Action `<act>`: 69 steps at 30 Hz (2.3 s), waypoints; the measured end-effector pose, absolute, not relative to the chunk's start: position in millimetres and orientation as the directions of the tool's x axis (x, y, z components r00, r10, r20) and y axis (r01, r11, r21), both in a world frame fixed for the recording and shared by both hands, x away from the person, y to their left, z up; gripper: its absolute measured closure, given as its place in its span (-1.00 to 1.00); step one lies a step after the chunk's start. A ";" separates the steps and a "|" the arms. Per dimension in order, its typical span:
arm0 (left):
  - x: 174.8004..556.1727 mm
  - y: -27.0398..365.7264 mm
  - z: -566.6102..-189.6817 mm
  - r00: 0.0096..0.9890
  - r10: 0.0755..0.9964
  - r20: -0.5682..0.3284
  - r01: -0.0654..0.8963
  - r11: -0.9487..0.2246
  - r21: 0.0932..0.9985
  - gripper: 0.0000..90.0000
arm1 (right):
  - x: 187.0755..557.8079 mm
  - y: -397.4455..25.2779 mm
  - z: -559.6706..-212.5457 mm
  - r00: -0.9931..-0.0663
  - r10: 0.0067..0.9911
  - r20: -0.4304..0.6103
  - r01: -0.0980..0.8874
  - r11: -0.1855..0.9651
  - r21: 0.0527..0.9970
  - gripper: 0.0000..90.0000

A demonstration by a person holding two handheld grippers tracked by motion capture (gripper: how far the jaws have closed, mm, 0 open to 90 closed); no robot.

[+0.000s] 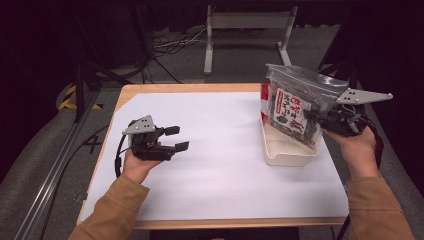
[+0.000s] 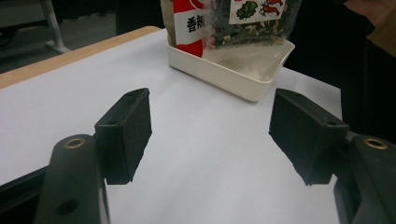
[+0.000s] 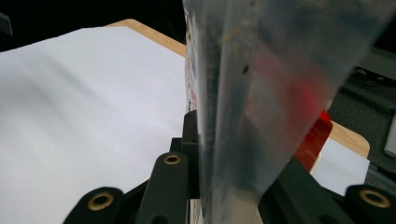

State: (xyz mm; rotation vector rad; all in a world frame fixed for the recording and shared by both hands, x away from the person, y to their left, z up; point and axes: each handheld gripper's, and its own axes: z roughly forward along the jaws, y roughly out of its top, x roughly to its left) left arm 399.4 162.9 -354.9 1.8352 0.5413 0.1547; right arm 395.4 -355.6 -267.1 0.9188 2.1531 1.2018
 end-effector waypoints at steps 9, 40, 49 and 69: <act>399.4 164.2 -355.3 0.885 0.436 -0.166 0.289 -0.233 0.929 -0.35 | 400.0 -355.0 -281.6 -0.648 0.757 -0.080 0.335 0.378 0.863 0.72; 394.5 170.7 -357.4 0.877 0.450 -0.171 0.299 -0.231 0.926 -0.36 | 400.5 -360.7 -330.5 -0.645 0.764 -0.001 0.374 0.317 0.872 0.72; 391.9 174.0 -358.7 0.872 0.454 -0.181 0.307 -0.222 0.925 -0.36 | 405.6 -367.3 -327.7 -0.626 0.780 0.013 0.381 0.292 0.877 0.61; 378.5 189.2 -360.2 0.853 0.488 -0.185 0.321 -0.211 0.923 -0.37 | 398.1 -388.5 -327.5 -0.549 0.835 0.026 0.378 0.220 0.899 -0.37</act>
